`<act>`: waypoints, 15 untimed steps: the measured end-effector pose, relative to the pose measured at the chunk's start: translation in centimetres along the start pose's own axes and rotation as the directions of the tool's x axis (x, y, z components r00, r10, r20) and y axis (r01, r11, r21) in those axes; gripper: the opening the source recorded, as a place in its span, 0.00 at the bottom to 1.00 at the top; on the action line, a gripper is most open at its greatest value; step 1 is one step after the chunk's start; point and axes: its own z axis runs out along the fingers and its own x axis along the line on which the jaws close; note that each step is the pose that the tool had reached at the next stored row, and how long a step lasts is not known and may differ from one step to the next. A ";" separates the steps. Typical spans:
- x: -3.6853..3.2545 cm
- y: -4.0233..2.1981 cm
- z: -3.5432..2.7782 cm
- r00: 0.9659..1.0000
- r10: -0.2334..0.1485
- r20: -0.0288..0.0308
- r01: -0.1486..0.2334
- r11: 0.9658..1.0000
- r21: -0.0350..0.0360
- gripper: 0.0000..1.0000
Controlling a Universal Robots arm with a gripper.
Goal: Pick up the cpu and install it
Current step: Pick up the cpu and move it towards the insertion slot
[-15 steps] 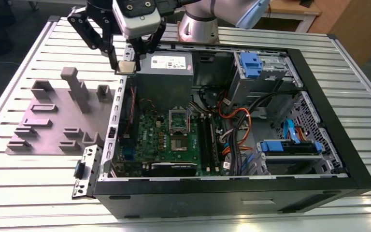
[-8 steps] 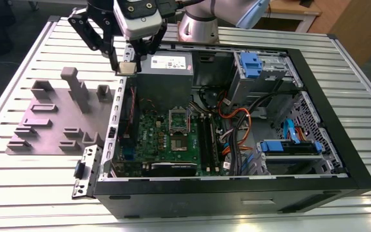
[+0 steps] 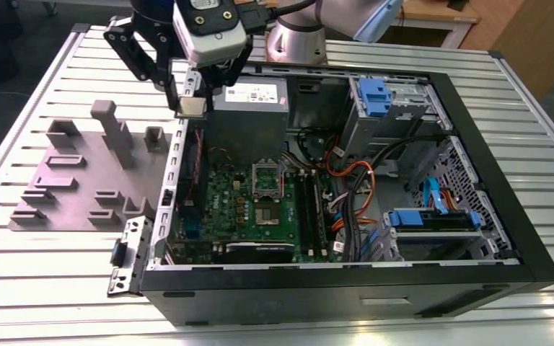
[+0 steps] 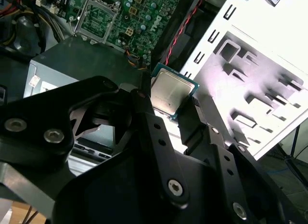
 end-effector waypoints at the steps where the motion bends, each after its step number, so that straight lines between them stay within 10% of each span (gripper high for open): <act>1: -0.14 0.00 0.02 1.000 0.000 0.000 0.000 1.000 0.000 0.47; 15: -0.65 0.02 0.02 1.000 0.000 0.000 0.000 1.000 0.000 0.47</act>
